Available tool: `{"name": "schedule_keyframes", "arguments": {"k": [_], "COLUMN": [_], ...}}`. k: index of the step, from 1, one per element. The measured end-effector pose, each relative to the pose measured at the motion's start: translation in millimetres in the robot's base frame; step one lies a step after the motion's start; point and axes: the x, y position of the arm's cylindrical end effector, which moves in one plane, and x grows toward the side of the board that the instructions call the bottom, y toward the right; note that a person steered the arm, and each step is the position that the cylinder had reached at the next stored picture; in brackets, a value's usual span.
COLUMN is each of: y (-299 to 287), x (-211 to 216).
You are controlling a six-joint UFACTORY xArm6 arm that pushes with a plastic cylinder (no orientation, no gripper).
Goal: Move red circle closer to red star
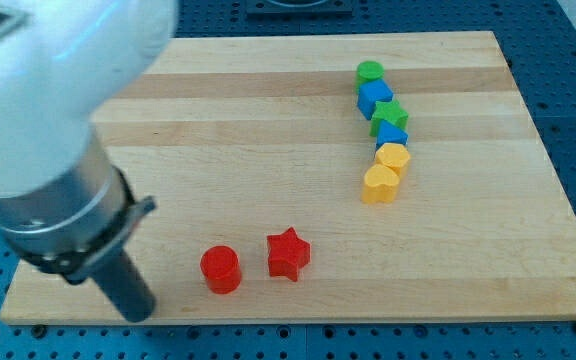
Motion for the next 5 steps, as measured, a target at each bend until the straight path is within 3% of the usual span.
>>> {"name": "schedule_keyframes", "arguments": {"k": [5], "y": [62], "x": [-27]}}
